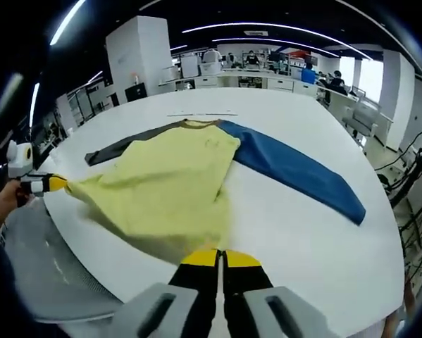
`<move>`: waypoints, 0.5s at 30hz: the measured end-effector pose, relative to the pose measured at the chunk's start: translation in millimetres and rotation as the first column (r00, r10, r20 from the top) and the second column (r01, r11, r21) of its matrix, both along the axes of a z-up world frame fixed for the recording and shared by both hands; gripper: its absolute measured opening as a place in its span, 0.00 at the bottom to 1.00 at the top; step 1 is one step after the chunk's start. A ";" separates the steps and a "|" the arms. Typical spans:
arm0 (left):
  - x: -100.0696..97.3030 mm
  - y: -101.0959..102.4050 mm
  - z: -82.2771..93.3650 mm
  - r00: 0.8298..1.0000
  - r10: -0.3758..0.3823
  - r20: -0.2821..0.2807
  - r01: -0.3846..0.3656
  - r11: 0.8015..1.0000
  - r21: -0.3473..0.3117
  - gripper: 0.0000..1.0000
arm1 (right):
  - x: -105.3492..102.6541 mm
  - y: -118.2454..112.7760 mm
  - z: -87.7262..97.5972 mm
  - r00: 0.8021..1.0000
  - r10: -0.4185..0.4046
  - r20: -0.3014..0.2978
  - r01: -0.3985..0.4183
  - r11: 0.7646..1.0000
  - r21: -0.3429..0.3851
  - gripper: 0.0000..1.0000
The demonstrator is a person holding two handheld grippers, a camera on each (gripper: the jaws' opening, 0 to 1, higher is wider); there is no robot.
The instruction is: Fold the garment on the visible template until the final outline fits inside the template.
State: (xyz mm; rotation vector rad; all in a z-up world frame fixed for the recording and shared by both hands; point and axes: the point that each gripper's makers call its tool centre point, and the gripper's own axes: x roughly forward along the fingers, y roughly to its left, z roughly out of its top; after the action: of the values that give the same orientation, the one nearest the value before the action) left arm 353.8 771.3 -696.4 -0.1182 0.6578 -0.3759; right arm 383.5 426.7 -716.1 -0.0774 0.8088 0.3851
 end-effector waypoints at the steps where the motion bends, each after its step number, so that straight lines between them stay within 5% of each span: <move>1: -1.5 -0.7 1.1 1.000 -0.002 0.003 0.002 1.000 0.008 0.00 | -1.6 -0.5 0.6 1.000 -0.002 0.001 0.002 1.000 -0.001 0.00; 15: -14.8 5.4 5.2 1.000 0.004 0.016 -0.005 0.996 0.088 0.00 | -24.3 -4.9 -6.1 0.999 -0.045 -0.013 0.045 0.999 -0.025 0.00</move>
State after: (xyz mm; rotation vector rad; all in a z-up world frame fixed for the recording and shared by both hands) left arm 338.9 776.8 -691.2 -0.0331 0.6572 -0.3427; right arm 359.2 421.7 -722.2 -0.0792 0.8278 0.3337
